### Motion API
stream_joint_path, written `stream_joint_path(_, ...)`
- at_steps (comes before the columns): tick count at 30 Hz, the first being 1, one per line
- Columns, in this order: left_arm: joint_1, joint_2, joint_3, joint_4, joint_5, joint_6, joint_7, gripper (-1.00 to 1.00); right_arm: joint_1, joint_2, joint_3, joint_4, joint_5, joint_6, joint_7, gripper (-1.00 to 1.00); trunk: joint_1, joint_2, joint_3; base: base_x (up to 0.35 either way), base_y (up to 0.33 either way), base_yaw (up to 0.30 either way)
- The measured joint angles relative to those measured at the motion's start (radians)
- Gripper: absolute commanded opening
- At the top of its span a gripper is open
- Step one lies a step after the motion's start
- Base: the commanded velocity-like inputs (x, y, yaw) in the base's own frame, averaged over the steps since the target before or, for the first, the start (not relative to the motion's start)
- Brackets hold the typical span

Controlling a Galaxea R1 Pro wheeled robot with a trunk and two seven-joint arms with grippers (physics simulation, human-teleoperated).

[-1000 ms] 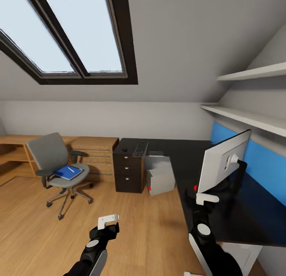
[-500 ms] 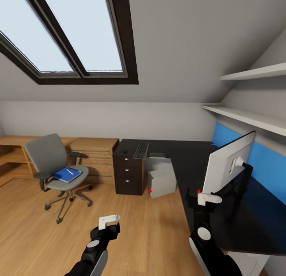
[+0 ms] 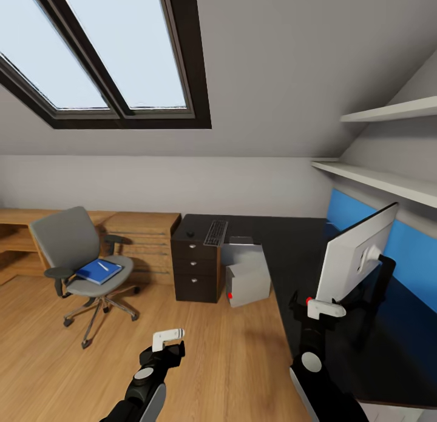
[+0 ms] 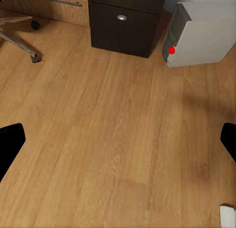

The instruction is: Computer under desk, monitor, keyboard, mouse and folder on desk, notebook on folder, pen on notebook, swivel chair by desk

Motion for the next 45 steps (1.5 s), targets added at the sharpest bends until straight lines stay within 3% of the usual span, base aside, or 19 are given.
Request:
stream_joint_path(7,0.000,0.000,-0.014,0.013,0.000,0.000,0.000,1.00,0.000,-0.003,-0.023,0.001,-0.001,0.001,-0.003,1.00,0.000,0.000,0.000,0.124,0.000,0.000)
stream_joint_path(13,0.000,0.000,-0.027,0.019,0.000,-0.002,0.000,1.00,0.000,-0.003,-0.066,0.002,-0.001,0.003,-0.003,1.00,0.000,0.000,0.000,0.141,0.000,0.000)
stream_joint_path(31,0.000,0.000,-0.045,0.021,0.001,-0.003,0.000,1.00,-0.001,-0.005,-0.078,0.019,-0.001,0.005,-0.003,1.00,0.000,0.000,0.000,0.166,0.000,0.000)
stream_joint_path(45,0.000,0.000,-0.046,0.021,0.001,-0.003,0.001,1.00,-0.002,-0.005,-0.115,0.031,-0.001,0.006,-0.003,1.00,0.000,0.000,0.000,0.113,0.000,0.000)
